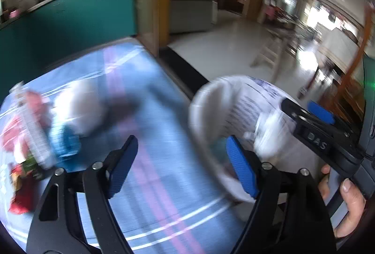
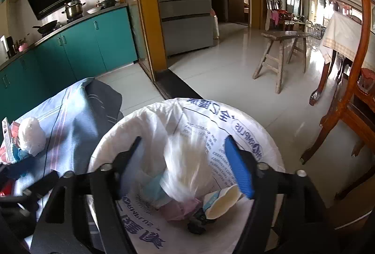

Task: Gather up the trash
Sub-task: 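Carry tissue and mask over the wastebasket and open both tools to drop them, then move both tools back over the trash on the table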

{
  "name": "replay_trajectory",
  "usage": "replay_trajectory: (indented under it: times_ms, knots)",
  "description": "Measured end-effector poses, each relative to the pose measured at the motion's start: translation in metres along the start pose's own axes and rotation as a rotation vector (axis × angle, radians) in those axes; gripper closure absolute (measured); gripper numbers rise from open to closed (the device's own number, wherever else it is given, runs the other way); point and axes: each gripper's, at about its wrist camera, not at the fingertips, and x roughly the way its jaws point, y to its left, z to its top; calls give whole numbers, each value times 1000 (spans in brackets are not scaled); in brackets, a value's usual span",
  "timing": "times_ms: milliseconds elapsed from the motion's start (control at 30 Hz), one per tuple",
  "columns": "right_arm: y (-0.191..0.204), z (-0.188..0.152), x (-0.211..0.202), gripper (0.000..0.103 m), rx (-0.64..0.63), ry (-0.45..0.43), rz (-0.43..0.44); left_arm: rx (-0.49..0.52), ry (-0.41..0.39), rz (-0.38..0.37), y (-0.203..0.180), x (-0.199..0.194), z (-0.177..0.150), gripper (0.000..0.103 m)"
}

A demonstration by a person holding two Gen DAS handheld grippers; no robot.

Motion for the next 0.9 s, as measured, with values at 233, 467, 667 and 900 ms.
replay_trajectory:
  times_ms: [233, 467, 667, 900]
  knots:
    - [28, -1, 2, 25, -66, 11, 51, -184, -28, 164, 80, -31, -16, 21]
    - [85, 3, 3, 25, -121, 69, 301, -324, 4, 334, 160, -64, -50, 20]
    - [174, 11, 7, 25, -198, 183, 570, -370, 10, 371, 195, -79, -68, 18]
    - [241, -10, 16, 79, -270, 249, 669, -393, 4, 381, 204, -86, -76, 16]
